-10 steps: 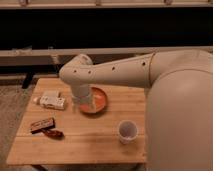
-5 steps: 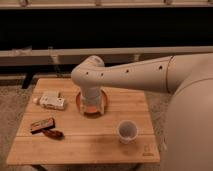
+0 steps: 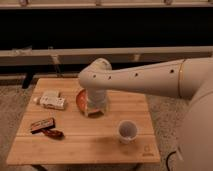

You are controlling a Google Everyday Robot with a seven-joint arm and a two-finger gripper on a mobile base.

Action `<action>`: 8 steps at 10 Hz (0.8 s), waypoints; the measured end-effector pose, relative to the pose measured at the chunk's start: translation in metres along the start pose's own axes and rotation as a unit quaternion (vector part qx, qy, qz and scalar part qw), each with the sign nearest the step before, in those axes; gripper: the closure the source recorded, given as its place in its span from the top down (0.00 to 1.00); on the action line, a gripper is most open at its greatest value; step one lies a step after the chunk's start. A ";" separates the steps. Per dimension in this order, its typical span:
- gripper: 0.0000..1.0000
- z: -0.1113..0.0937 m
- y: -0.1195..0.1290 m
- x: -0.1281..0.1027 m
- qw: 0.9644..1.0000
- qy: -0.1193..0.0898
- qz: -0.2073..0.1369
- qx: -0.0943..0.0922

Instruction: Pick up the ceramic cup

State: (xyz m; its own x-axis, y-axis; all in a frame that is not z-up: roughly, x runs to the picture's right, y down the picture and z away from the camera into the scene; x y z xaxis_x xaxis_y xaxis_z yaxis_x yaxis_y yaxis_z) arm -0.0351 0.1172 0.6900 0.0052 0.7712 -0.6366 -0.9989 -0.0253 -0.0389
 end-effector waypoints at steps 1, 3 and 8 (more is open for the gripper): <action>0.65 0.000 -0.010 0.003 1.000 -0.001 0.003 -0.001; 0.65 0.000 -0.010 0.006 1.000 -0.003 0.009 -0.005; 0.65 0.006 -0.046 0.028 0.999 -0.006 0.031 -0.011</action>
State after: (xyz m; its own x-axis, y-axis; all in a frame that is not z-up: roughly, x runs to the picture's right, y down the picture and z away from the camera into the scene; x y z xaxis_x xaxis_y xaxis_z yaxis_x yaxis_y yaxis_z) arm 0.0103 0.1438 0.6790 -0.0579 0.7755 -0.6287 -0.9960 -0.0876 -0.0164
